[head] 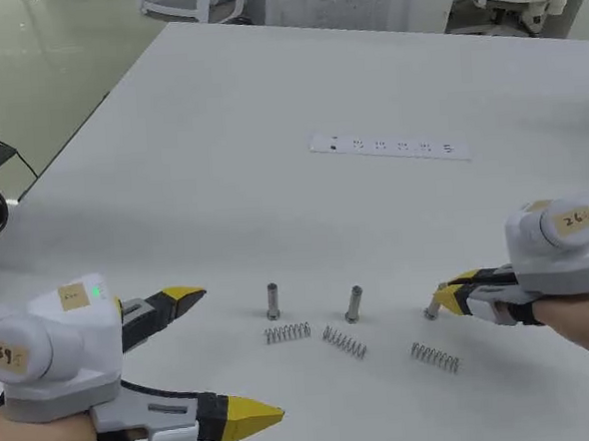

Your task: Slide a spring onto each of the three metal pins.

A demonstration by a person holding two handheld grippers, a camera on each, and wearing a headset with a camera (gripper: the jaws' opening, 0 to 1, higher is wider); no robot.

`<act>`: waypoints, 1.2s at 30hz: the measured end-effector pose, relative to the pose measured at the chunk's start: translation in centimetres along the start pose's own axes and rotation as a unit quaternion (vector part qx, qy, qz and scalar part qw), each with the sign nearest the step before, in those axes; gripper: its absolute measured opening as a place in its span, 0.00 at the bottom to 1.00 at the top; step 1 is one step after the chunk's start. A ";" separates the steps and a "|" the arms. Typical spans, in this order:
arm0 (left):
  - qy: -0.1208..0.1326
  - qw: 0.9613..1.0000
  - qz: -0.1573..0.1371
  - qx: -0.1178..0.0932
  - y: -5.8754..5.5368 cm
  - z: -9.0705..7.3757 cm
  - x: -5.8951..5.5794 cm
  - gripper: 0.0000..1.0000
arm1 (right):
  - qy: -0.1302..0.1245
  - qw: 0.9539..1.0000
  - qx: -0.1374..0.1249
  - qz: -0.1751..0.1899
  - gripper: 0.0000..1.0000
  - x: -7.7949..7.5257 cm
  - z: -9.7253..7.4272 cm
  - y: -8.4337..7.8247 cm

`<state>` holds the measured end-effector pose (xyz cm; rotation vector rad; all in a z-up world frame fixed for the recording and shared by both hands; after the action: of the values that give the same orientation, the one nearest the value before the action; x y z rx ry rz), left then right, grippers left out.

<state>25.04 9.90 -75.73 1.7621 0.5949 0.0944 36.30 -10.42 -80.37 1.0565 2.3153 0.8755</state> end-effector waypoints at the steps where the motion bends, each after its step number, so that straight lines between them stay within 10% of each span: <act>1: -0.001 1.000 0.000 -0.001 0.1 0.0 0.0 0.98 | 0.002 1.000 0.001 -0.003 0.06 0.1 0.0 0.0; 36: -0.006 1.000 0.000 0.004 -0.5 -0.4 0.0 0.98 | 0.004 0.999 -0.027 -0.018 0.36 0.8 -1.8 -1.0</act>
<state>24.67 10.36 -76.10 1.7691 0.5874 0.0811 34.21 -10.95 -79.96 0.9880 2.2978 0.9243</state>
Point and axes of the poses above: the centre of the closed fingertips' face, and the gripper's own axes: z roughly forward along the fingers, x roughly to its left, y roughly out of its top, the point moved 1 cm from there along -z, roughly backward along the fingers, and after that the axes turned 15 degrees about -y, right-handed, at the moved point
